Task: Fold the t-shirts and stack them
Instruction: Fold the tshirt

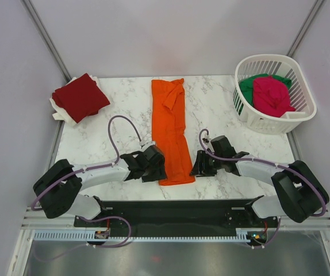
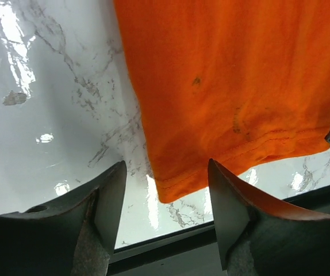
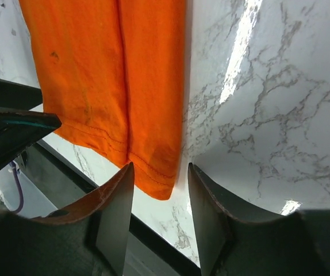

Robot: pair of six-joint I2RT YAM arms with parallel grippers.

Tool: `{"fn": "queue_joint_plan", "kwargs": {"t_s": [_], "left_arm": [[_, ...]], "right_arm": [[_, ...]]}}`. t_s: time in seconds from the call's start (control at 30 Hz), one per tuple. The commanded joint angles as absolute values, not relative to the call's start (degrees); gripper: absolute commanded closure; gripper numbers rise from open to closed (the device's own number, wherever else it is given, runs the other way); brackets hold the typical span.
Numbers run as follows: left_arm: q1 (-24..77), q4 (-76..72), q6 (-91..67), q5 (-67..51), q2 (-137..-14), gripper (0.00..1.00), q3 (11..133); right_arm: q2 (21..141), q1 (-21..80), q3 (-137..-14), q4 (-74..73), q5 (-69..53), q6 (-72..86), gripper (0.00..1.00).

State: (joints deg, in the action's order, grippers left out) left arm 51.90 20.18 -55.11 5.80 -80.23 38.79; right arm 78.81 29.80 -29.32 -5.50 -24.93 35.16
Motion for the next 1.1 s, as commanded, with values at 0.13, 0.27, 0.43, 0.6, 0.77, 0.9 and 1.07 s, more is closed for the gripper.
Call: {"fn": "queue_joint_plan", "kwargs": {"t_s": [0.13, 0.27, 0.43, 0.6, 0.77, 0.9, 1.07], "left_arm": [[52.8, 16.4, -57.8, 7.0, -81.5, 0.53, 38.1], [52.8, 16.4, -57.7, 6.9, -80.9, 0.57, 37.7], [53.1, 16.6, -57.9, 6.2, -80.4, 0.98, 37.7], [55.3, 17.7, -59.8, 5.6, -76.4, 0.98, 37.4], [58.4, 24.1, -62.7, 6.0, -72.5, 0.98, 38.6], [59.1, 26.4, -64.2, 4.7, -70.6, 0.98, 39.0], [59.1, 32.0, -64.6, 5.8, -68.4, 0.98, 43.4]], "right_arm": [[79.9, 30.5, -23.9, -6.6, -24.7, 35.7, 0.63], [80.4, 30.8, -22.9, -4.5, -25.5, 36.8, 0.72], [79.3, 31.2, -22.9, -4.2, -26.4, 37.4, 0.97], [70.4, 32.4, -22.2, -9.6, -24.7, 40.1, 1.00], [57.9, 33.6, -23.5, -17.7, -21.4, 42.9, 1.00], [54.1, 33.7, -25.6, -21.7, -21.1, 43.2, 1.00], [54.1, 33.7, -29.1, -23.1, -20.4, 42.5, 1.00]]}}
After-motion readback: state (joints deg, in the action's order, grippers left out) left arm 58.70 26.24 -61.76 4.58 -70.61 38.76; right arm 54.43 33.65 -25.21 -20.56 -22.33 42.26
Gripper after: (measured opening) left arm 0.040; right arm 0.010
